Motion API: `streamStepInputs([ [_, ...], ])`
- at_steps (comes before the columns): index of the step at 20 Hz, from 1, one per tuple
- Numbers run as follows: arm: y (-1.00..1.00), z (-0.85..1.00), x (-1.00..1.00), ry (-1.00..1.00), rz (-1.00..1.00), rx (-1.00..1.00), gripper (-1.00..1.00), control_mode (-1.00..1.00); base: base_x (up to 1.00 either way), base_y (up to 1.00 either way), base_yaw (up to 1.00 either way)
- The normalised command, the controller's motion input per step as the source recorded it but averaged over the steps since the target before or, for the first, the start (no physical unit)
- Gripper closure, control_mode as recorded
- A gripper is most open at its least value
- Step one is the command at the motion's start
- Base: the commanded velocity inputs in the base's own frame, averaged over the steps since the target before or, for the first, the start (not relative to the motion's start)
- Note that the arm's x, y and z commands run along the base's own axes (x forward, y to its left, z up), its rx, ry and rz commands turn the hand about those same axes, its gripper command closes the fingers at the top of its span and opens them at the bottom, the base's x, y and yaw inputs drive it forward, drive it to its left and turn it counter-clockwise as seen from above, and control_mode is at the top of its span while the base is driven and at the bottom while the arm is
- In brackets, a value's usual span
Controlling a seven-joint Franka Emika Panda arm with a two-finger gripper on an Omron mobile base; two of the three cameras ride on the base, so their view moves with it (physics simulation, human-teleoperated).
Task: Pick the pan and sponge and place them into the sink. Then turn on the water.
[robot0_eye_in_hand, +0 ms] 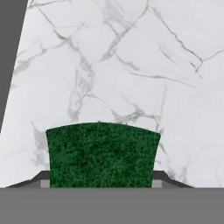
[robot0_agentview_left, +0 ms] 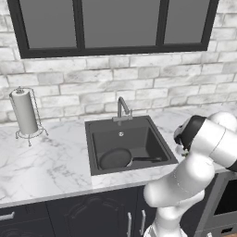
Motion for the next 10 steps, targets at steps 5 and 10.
streamStepInputs([
  [5, -0.03, -0.13, -0.01, 0.00, 0.00, 0.01, 1.00, -1.00, 0.00, 0.00, 0.00],
  [10, 0.00, 0.26, -0.10, -0.04, -0.01, 0.04, 1.00, -1.00, 0.00, 0.00, 0.00],
])
